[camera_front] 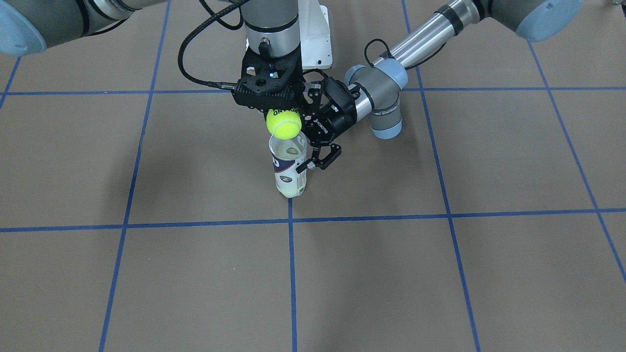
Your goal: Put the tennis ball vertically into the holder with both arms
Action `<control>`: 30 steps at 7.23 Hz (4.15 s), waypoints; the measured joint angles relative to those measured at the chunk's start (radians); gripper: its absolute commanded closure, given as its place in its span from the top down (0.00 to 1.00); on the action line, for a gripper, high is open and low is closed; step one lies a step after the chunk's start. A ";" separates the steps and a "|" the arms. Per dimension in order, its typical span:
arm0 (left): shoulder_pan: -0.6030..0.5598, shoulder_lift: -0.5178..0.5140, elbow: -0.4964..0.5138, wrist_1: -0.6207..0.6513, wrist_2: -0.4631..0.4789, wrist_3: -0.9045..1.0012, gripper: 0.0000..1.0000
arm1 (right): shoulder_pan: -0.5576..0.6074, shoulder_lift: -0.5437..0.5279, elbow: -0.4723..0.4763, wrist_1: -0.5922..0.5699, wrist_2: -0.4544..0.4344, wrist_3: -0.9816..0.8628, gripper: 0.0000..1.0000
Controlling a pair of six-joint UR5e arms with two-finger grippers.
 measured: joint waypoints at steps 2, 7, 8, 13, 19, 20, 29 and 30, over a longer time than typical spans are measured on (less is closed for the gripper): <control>0.000 0.000 0.000 0.000 0.000 0.000 0.99 | 0.000 0.001 -0.007 0.004 -0.004 -0.009 0.99; -0.002 0.000 -0.003 0.000 0.000 0.000 0.99 | 0.052 -0.022 -0.004 0.004 0.015 -0.123 0.99; -0.003 0.000 -0.004 0.000 0.000 0.000 0.99 | 0.102 -0.062 -0.001 0.010 0.051 -0.215 0.99; -0.034 0.017 -0.039 0.000 -0.061 0.000 0.99 | 0.417 -0.341 -0.011 0.121 0.248 -0.753 0.99; -0.088 0.160 -0.206 -0.002 -0.158 -0.001 0.99 | 0.632 -0.428 -0.241 0.254 0.354 -1.140 0.99; -0.115 0.184 -0.227 -0.003 -0.187 -0.002 0.99 | 0.680 -0.456 -0.286 0.274 0.376 -1.236 0.99; -0.769 0.354 -0.255 0.526 -0.916 -0.008 0.99 | 0.890 -0.863 -0.231 0.407 0.391 -1.390 0.99; -0.850 0.357 -0.258 0.616 -0.956 0.005 0.99 | 0.891 -0.915 -0.164 0.410 0.392 -1.369 0.99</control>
